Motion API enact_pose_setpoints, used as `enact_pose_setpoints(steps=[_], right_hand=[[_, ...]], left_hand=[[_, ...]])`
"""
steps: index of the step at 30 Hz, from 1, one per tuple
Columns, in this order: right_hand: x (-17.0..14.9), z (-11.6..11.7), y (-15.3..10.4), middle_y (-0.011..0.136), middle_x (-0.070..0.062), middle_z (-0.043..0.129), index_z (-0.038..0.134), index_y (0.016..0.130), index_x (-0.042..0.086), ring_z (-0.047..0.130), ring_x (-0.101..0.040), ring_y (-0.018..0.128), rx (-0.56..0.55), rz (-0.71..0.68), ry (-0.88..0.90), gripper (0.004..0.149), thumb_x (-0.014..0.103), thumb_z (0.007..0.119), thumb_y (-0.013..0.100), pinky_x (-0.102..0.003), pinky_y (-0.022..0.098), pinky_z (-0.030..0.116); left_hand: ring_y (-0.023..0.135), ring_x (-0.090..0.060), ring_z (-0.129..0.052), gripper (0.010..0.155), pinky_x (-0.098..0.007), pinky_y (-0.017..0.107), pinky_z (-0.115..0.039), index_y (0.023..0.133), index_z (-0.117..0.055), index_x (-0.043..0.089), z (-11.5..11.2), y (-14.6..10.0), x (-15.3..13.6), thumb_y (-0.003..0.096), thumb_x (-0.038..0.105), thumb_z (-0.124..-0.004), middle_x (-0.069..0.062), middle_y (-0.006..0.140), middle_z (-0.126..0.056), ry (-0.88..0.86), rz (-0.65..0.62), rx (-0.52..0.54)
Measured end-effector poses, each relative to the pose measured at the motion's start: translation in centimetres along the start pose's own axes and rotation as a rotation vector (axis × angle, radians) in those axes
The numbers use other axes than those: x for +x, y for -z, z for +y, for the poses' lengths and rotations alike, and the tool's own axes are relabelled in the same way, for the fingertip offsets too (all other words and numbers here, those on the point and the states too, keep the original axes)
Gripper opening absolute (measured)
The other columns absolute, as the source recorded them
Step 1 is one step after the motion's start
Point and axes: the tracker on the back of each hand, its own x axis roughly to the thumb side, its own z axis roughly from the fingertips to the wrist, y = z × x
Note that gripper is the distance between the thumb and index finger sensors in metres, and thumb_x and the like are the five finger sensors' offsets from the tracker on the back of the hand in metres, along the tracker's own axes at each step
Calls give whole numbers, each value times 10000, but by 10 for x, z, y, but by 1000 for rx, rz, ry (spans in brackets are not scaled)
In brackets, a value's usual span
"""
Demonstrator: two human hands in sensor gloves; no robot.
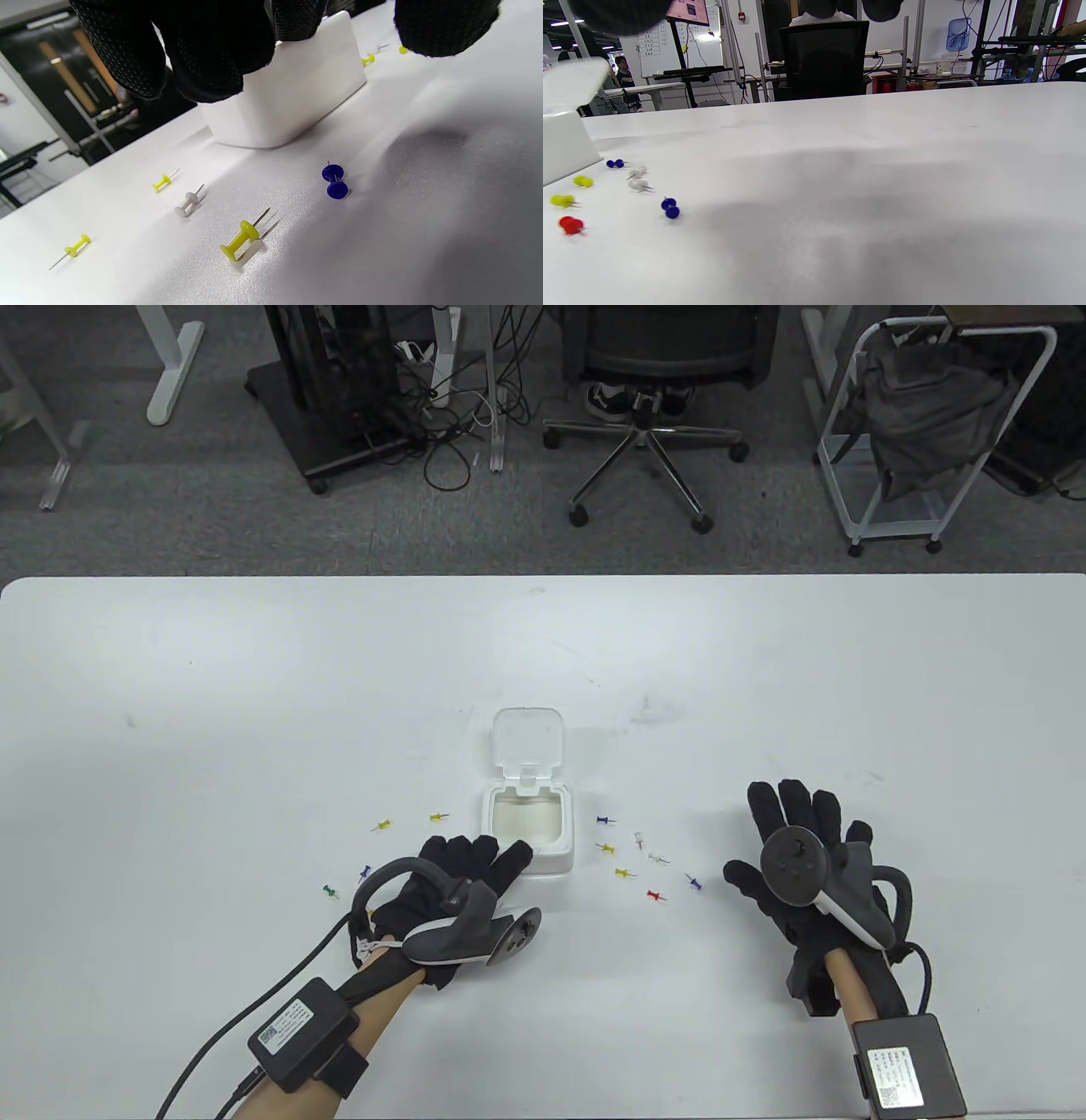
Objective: Press to open box and store push pins
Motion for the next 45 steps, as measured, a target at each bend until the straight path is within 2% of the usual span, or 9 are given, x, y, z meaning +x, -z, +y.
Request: enact_pose_setpoints(steps=[8,12,17,22,28,33,35,37,45], right_hand=[[0,0,0,1234,-153,208,113,1033,326,252,-522,1104,1,-1,4,831,610,599,422,-781,717,279],[0,-1,0,1231,-155,192,112,1033,325,247,-523,1102,-6,-2,8,831,610,599,422,-779,718,281],[0,1,1,1231,-156,193,114,1033,323,251,-523,1103,2,0,7,830,610,599,422,-779,718,282],[0,1,1,1232,-154,193,115,1033,323,256,-523,1104,8,4,9,830,609,599,422,-779,718,282],[0,1,1,1228,-156,174,121,1036,321,254,-524,1103,13,8,10,830,608,600,422,-778,719,282],[0,0,0,1228,-155,178,124,1034,324,254,-521,1105,10,9,-9,826,605,603,422,-779,720,281],[1,0,0,1229,-154,179,122,1036,323,255,-522,1104,9,6,-2,830,604,604,422,-780,719,279],[1,0,0,1229,-155,182,120,1036,321,256,-522,1105,7,5,-1,832,605,604,422,-779,719,281],[1,0,1,1230,-156,187,119,1037,316,261,-522,1104,11,0,2,834,606,602,422,-779,718,281]], left_hand=[[814,-223,-896,770,-529,768,-731,1148,-425,352,2,2,-17,472,658,-634,8,1087,-684,-78,21,-15],[821,-214,-902,784,-523,765,-738,1157,-420,332,5,0,-40,475,654,-632,-6,1098,-686,-153,84,16],[921,-240,-889,718,-521,761,-743,1125,-557,313,-1,9,-74,482,618,-651,-13,1125,-695,-152,201,21],[893,-213,-939,635,-500,748,-768,1049,-690,312,-16,26,-97,473,578,-703,29,1082,-766,-161,271,-33],[837,-172,-985,586,-475,735,-794,1010,-733,333,-33,51,-102,460,535,-758,54,1041,-821,-153,304,-102],[707,-127,-1027,512,-460,717,-814,929,-805,346,-48,67,-98,442,506,-802,86,943,-900,-95,339,-136],[624,-101,-1048,447,-447,698,-838,862,-847,366,-55,70,-94,435,494,-819,111,869,-950,-54,335,-155],[544,-76,-1055,398,-430,678,-863,800,-869,383,-56,70,-93,422,494,-821,133,799,-981,-39,337,-100],[509,-90,-1037,390,-459,685,-846,792,-851,351,-59,72,-86,434,483,-769,122,759,-981,-8,313,-121]])
